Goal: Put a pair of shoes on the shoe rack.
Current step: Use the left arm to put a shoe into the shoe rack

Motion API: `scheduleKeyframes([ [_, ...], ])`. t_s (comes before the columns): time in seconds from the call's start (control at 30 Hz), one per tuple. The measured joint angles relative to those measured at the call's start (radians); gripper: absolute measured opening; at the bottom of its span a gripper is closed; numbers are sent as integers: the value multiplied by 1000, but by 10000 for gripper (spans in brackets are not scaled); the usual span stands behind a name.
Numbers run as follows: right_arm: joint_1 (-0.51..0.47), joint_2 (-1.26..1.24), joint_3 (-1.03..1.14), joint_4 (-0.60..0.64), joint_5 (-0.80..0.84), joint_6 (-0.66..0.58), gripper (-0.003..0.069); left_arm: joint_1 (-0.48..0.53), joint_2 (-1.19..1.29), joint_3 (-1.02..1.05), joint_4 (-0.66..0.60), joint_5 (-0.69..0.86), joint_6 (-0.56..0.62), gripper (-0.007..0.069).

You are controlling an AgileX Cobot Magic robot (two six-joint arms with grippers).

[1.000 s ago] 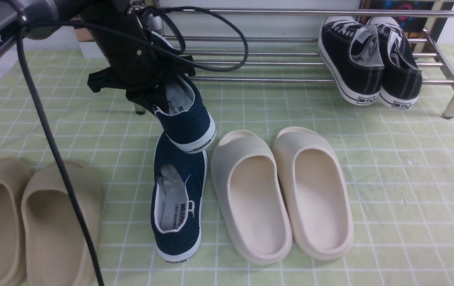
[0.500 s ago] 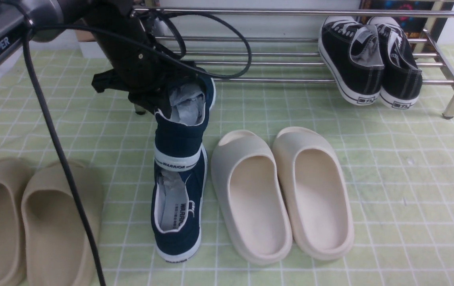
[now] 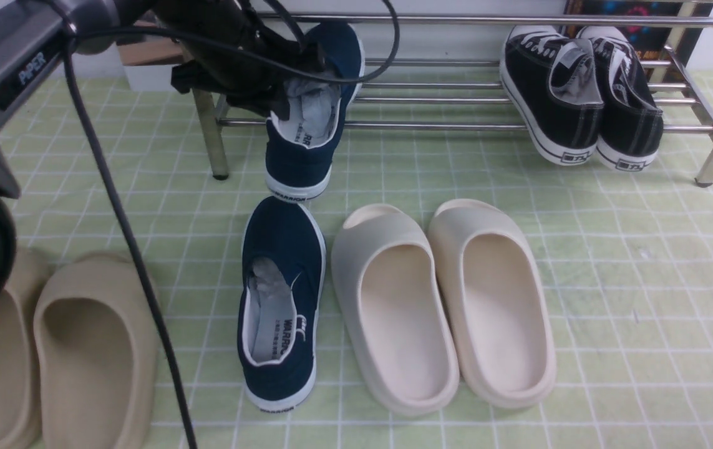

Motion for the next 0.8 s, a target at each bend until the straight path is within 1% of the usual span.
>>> scheduleKeyframes([
  [0.03, 0, 0, 0, 0, 0, 0, 238, 0, 7, -20, 0, 6, 0, 8],
  [0.07, 0, 0, 0, 0, 0, 0, 238, 0, 67, -106, 2, 35, 0, 8],
  [0.1, 0, 0, 0, 0, 0, 0, 238, 0, 91, -138, 7, 45, 0, 8],
  [0.13, 0, 0, 0, 0, 0, 0, 238, 0, 143, -211, 21, 66, -7, 8],
  [0.17, 0, 0, 0, 0, 0, 0, 238, 0, 150, -211, 23, 66, -9, 8],
  [0.23, 0, 0, 0, 0, 0, 0, 238, 0, 231, -336, 68, 90, -55, 8],
  [0.3, 0, 0, 0, 0, 0, 0, 238, 0, 271, -392, 98, 90, -82, 8],
  [0.47, 0, 0, 0, 0, 0, 0, 239, 1, 320, -440, 127, 56, -101, 8],
  [0.53, 0, 0, 0, 0, 0, 0, 239, 2, 332, -445, 138, 26, -105, 27],
  [0.57, 0, 0, 0, 0, 0, 0, 239, 3, 334, -446, 141, 10, -110, 41],
  [0.67, 0, 0, 0, 0, 0, 0, 239, 3, 340, -449, 147, -46, -168, 146],
  [0.73, 0, 0, 0, 0, 0, 0, 239, 3, 339, -454, 148, -75, -221, 239],
  [0.77, 0, 0, 0, 0, 0, 0, 239, 3, 339, -454, 148, -76, -226, 248],
  [0.8, 0, 0, 0, 0, 0, 0, 239, 3, 333, -456, 144, -80, -255, 331],
])
